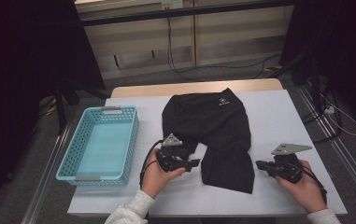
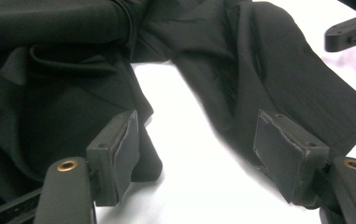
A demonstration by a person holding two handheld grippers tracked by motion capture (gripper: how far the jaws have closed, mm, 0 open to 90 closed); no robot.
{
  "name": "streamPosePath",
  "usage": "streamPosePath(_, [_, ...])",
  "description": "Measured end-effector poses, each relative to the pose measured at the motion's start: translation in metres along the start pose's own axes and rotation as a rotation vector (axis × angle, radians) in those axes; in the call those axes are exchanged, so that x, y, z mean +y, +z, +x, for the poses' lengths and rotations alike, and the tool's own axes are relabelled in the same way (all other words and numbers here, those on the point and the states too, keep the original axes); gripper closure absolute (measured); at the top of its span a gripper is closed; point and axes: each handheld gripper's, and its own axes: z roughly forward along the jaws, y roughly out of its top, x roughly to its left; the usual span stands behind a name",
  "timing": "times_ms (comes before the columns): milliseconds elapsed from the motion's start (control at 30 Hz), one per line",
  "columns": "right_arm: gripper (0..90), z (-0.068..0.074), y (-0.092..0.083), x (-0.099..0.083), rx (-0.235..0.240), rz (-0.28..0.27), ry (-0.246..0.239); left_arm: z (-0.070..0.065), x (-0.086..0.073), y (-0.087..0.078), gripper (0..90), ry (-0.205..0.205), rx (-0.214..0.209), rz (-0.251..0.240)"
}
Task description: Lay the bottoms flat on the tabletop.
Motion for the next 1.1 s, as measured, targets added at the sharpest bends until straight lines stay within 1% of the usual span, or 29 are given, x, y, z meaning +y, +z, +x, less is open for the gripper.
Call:
streamPosePath(33, [90.0, -0.002, -0.003, -0.003, 0.0, 0.006, 0.014, -0.001, 0.0, 0.001, 31.1, -0.002, 0.015, -0.007])
streamPosePath(67, [86.0, -0.004, -0.005, -0.005, -0.006, 0.004, 0.034, 0.0, 0.0, 0.001, 31.1, 0.001, 0.002, -0.003])
streamPosePath(100, [78.8, -0.005, -0.006, -0.005, -0.014, -0.023, 0.061, 0.0, 0.001, 0.001, 31.1, 0.003, 0.001, -0.003])
streamPosePath(133, [75.7, -0.005, -0.005, -0.004, -0.007, -0.034, 0.069, 0.0, 0.001, 0.002, 31.1, 0.001, 0.002, -0.006])
streamPosePath(167, [68.3, -0.002, -0.002, 0.0, -0.005, -0.05, 0.059, 0.0, 0.002, 0.002, 31.0, 0.002, 0.003, -0.005])
streamPosePath(200, [64.0, 0.002, 0.001, 0.002, -0.009, -0.053, 0.052, 0.0, 0.002, 0.002, 31.0, 0.005, 0.004, -0.007])
streamPosePath(267, [61.0, 0.01, 0.01, 0.01, -0.011, -0.054, 0.029, 0.0, 0.002, 0.002, 30.8, 0.01, 0.011, -0.008])
streamPosePath(300, [61.3, 0.014, 0.016, 0.014, -0.013, -0.053, 0.011, 0.0, 0.002, 0.002, 30.5, 0.013, 0.013, -0.007])
streamPosePath(333, [61.3, 0.015, 0.019, 0.016, -0.021, -0.046, 0.005, 0.001, 0.002, 0.002, 29.9, 0.014, 0.018, -0.008])
streamPosePath(400, [61.2, 0.016, 0.028, 0.02, -0.059, -0.028, -0.004, 0.002, 0.003, 0.0, 27.6, 0.02, 0.029, -0.004])
streamPosePath(433, [61.7, 0.016, 0.031, 0.02, -0.072, -0.012, 0.007, 0.002, 0.002, 0.0, 26.0, 0.028, 0.031, -0.007])
streamPosePath(467, [64.9, 0.014, 0.033, 0.019, -0.086, 0.005, 0.018, 0.003, 0.002, -0.001, 25.4, 0.033, 0.033, -0.008])
streamPosePath(500, [75.1, 0.012, 0.034, 0.017, -0.079, 0.015, 0.016, 0.003, 0.002, -0.001, 25.0, 0.032, 0.031, -0.007])
streamPosePath(533, [80.3, 0.01, 0.033, 0.016, -0.055, 0.012, 0.025, 0.003, 0.002, -0.001, 24.9, 0.031, 0.029, -0.006])
streamPosePath(567, [87.2, 0.009, 0.031, 0.015, -0.045, 0.011, 0.028, 0.003, 0.002, -0.002, 24.8, 0.033, 0.029, -0.002])
streamPosePath(600, [89.7, 0.008, 0.029, 0.014, -0.038, 0.014, 0.02, 0.002, 0.003, -0.002, 24.7, 0.037, 0.03, -0.004])
streamPosePath(633, [90.0, 0.007, 0.025, 0.014, -0.031, 0.015, 0.022, 0.002, 0.003, -0.002, 24.7, 0.033, 0.03, -0.008])
streamPosePath(700, [90.0, 0.005, 0.015, 0.01, -0.021, 0.004, 0.031, 0.001, 0.004, -0.003, 24.1, 0.038, 0.032, -0.009])
streamPosePath(767, [90.0, 0.003, 0.006, 0.005, -0.032, 0.011, 0.027, 0.0, 0.004, -0.003, 23.7, 0.036, 0.028, -0.013])
streamPosePath(800, [89.1, 0.001, 0.002, 0.001, -0.025, 0.018, 0.031, 0.0, 0.004, -0.003, 23.7, 0.036, 0.028, -0.014])
streamPosePath(833, [84.4, -0.001, -0.001, -0.003, -0.01, 0.042, 0.045, 0.0, 0.004, -0.003, 23.6, 0.037, 0.028, -0.013])
streamPosePath(867, [79.1, -0.003, -0.003, -0.006, -0.022, 0.058, 0.042, 0.0, 0.004, -0.002, 23.6, 0.038, 0.028, -0.009])
streamPosePath(900, [76.7, -0.005, -0.005, -0.007, -0.049, 0.044, 0.039, 0.0, 0.004, -0.002, 23.6, 0.038, 0.028, -0.01])
streamPosePath(933, [75.7, -0.006, -0.006, -0.006, -0.051, 0.038, 0.045, -0.001, 0.005, -0.002, 23.6, 0.039, 0.028, -0.014])
streamPosePath(967, [71.7, -0.008, -0.007, -0.004, -0.057, 0.021, 0.051, -0.001, 0.005, -0.001, 23.6, 0.041, 0.026, -0.011])
streamPosePath(1000, [67.9, -0.009, -0.008, 0.0, -0.075, -0.001, 0.059, -0.002, 0.005, -0.001, 23.6, 0.041, 0.026, -0.006])
streamPosePath(1033, [66.3, -0.009, -0.008, 0.004, -0.084, -0.023, 0.064, -0.002, 0.005, 0.0, 23.6, 0.041, 0.023, -0.011])
streamPosePath(1067, [64.9, -0.01, -0.007, 0.007, -0.087, -0.035, 0.065, -0.002, 0.005, 0.0, 23.6, 0.043, 0.026, -0.002])
streamPosePath(1100, [59.9, -0.01, -0.003, 0.012, -0.096, -0.056, 0.077, -0.002, 0.005, 0.001, 23.6, 0.043, 0.026, 0.0])
